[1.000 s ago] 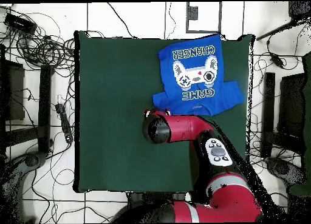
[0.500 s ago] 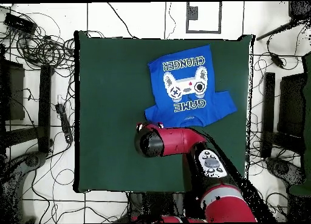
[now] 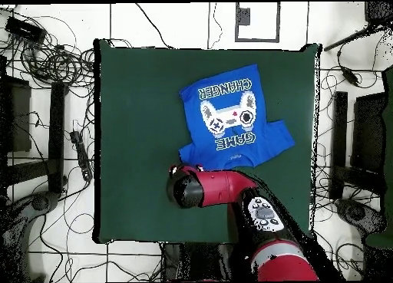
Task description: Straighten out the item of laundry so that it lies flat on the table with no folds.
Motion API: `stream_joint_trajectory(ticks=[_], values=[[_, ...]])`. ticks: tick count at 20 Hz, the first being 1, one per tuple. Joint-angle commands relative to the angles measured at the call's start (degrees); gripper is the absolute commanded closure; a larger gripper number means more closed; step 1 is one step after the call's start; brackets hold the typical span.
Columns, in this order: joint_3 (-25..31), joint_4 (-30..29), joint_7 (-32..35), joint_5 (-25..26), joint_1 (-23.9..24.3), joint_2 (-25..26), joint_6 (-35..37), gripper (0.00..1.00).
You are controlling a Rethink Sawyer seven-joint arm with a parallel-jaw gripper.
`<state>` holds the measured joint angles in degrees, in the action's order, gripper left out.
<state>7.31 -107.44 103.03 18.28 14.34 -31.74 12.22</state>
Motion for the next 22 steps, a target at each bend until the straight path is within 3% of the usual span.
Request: stream_joint_trajectory(ticks=[1,22], values=[[2.26,-7.95,11.82,-3.77,-3.37,0.92,0.62,1.0],[-4.15,-8.69,13.58,-3.52,-7.68,12.51,-15.87,1.0]])
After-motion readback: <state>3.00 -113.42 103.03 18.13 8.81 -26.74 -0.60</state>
